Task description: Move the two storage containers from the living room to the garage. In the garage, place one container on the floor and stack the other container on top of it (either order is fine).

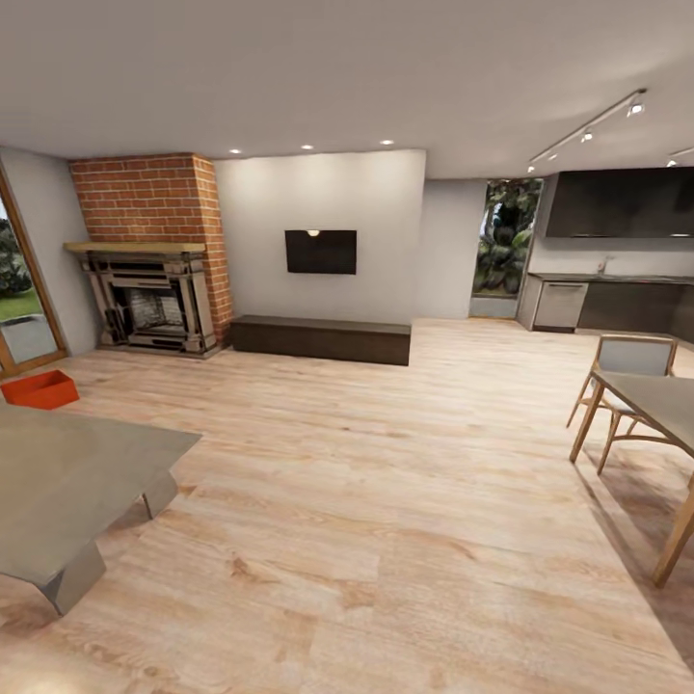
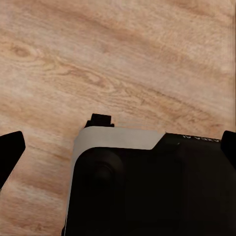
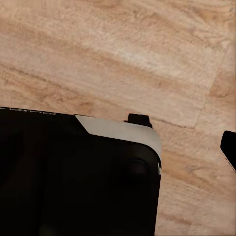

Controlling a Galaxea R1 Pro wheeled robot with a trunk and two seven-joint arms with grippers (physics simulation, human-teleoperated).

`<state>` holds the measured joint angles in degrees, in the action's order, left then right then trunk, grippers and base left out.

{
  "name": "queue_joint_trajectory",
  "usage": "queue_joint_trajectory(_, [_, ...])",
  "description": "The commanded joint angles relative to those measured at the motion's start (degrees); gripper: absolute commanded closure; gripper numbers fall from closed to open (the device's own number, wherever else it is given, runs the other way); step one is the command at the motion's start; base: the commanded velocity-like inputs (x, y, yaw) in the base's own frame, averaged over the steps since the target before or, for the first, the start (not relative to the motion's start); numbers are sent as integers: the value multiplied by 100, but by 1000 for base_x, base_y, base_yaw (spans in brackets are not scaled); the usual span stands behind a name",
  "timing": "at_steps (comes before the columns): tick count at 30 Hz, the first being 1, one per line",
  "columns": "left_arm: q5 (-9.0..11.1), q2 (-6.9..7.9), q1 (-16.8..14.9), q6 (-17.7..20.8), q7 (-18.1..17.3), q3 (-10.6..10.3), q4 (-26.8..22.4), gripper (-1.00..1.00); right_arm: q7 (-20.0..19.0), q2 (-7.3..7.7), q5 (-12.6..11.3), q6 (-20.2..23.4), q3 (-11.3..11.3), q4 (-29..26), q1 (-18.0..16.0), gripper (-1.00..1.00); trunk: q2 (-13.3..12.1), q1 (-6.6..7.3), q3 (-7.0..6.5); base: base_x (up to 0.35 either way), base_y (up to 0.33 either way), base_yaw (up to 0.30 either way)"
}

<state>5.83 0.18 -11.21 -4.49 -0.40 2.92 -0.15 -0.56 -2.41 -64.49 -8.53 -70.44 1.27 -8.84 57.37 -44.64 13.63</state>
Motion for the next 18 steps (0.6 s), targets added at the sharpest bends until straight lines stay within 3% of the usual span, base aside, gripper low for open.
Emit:
queue_joint_trajectory(1, [40,0,-4,-17,-4,24,6,-100,-6,-5,-46,-18,-48,13,-4,-100,4,-4,7,323,0,0])
queue_joint_trajectory(18, [41,0,-4,-17,0,24,6,-100,-6,-5,-41,-18,-58,13,-4,-100,4,-4,7,323,0,0])
